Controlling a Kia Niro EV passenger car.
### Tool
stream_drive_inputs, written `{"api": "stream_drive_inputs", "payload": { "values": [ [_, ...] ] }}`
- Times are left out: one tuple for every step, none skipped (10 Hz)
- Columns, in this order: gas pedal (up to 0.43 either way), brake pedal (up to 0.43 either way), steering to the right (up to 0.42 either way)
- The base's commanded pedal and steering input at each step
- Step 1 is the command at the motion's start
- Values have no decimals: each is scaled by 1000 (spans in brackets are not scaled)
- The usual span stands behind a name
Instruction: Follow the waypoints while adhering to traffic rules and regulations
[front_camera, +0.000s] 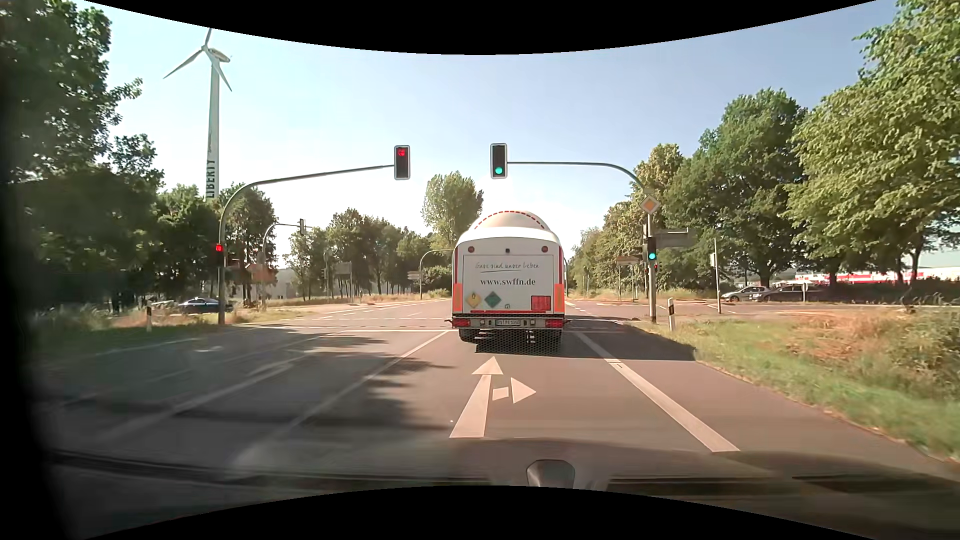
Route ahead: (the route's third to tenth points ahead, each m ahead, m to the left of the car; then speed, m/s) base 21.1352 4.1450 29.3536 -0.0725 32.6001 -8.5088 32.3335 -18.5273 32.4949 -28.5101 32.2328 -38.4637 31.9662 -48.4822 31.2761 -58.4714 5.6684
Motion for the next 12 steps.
{"api": "stream_drive_inputs", "payload": {
  "values": [
    [39, 6, 7],
    [39, 6, 7],
    [39, 6, 7],
    [47, 6, 7],
    [47, 6, 7],
    [47, 6, 7],
    [47, 6, 9],
    [59, 6, 11],
    [59, 6, 12],
    [59, 6, 13],
    [59, 6, 13],
    [67, 6, 13]
  ]
}}
